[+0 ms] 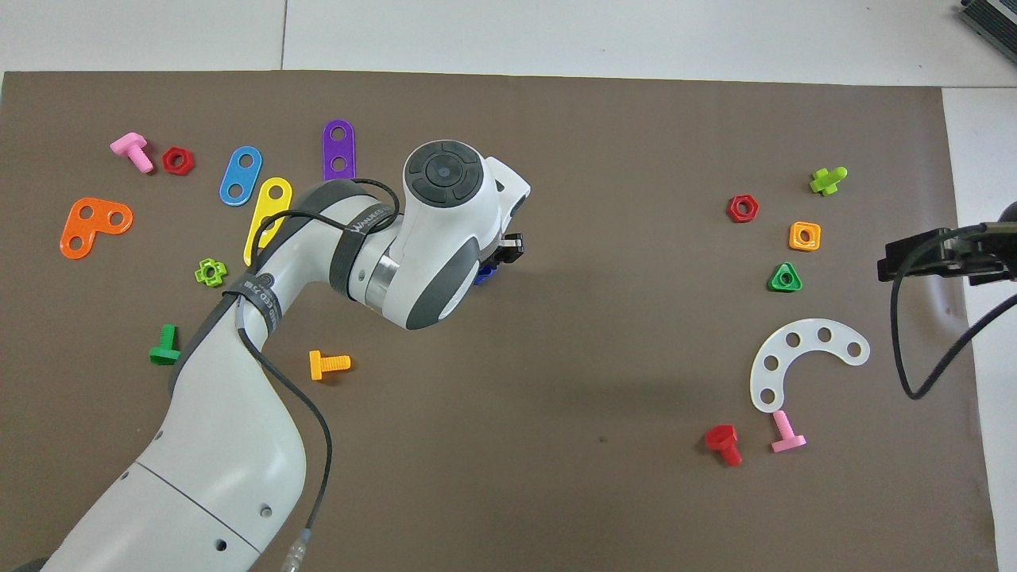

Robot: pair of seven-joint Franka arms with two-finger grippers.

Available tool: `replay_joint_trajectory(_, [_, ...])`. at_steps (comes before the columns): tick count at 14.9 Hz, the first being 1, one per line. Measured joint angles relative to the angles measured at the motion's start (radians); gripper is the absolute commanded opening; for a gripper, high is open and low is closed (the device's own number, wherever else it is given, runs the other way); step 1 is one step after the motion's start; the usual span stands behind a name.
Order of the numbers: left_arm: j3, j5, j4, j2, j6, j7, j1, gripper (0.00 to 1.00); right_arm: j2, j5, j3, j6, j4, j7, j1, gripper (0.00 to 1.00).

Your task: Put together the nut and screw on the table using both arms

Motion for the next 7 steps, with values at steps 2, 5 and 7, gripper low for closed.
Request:
replay_joint_trajectory(2, [-0.001,0.0,0.064,0.025,-0.059,0.0,0.0,0.18,0.0,0.0,0.0,0.0,0.0,0.0,0.0,1.0])
replay_joint_trajectory(5, [-0.001,-0.003,0.115,0.047,-0.092,0.0,0.001,0.17,0.0,0.0,0.0,0.0,0.0,0.0,0.0,1.0])
replay_joint_trajectory(7, [-0.001,-0.013,0.119,0.052,-0.092,0.0,0.001,0.16,0.0,0.0,0.0,0.0,0.0,0.0,0.0,1.0])
